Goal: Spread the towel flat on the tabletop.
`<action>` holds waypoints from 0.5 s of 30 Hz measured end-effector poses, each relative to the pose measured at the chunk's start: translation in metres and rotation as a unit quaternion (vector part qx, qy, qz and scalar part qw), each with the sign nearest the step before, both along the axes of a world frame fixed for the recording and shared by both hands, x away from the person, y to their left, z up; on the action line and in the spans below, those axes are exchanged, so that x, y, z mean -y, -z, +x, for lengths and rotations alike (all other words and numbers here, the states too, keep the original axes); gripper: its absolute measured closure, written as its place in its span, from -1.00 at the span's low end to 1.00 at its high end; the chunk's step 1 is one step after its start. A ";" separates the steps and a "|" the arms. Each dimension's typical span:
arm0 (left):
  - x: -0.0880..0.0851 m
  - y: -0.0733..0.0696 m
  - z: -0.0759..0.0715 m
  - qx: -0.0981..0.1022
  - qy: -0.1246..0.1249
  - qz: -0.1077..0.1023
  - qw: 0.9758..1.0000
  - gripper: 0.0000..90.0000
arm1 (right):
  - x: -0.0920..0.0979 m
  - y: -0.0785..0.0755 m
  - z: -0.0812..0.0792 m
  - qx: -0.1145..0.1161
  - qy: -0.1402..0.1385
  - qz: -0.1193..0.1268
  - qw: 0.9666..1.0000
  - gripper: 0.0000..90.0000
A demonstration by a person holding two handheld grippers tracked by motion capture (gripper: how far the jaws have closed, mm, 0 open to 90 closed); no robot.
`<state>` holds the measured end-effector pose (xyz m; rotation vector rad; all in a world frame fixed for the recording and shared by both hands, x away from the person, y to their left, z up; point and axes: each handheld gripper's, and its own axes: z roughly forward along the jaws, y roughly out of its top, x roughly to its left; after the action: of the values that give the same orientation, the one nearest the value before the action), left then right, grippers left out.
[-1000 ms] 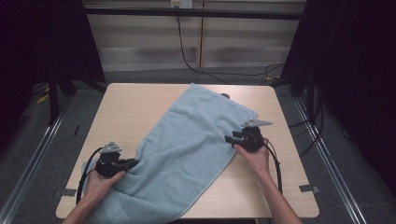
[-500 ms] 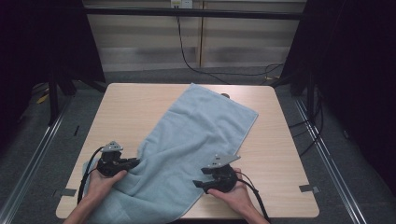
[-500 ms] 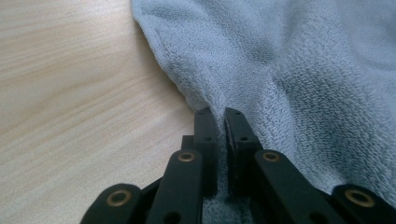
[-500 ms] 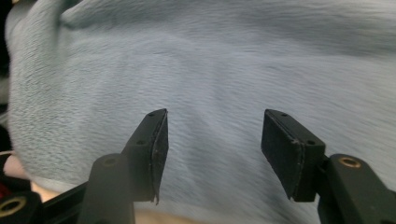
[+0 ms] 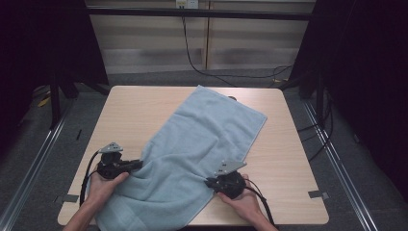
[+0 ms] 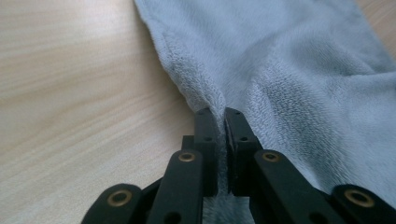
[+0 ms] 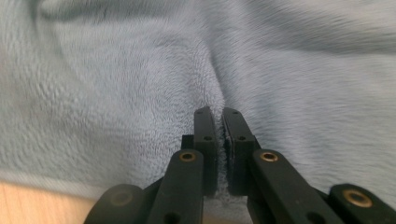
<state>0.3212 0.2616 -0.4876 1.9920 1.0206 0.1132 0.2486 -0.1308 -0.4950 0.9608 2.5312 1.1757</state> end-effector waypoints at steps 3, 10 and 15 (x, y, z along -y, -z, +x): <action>-0.003 -0.005 -0.002 -0.002 0.001 -0.020 1.000 0.90 | 0.022 -0.012 0.001 0.008 0.030 0.022 0.999 0.93; 0.009 -0.013 -0.012 -0.011 0.034 -0.054 0.998 0.90 | 0.079 -0.035 -0.004 0.027 0.084 0.058 0.994 0.92; 0.037 -0.013 -0.047 -0.018 0.091 -0.036 0.995 0.90 | 0.102 -0.034 -0.012 0.016 0.102 0.060 0.993 0.90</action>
<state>0.2740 0.2243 -0.4747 2.0157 0.8493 -0.0570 0.2367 -0.2326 -0.4610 1.1854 2.2947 1.2798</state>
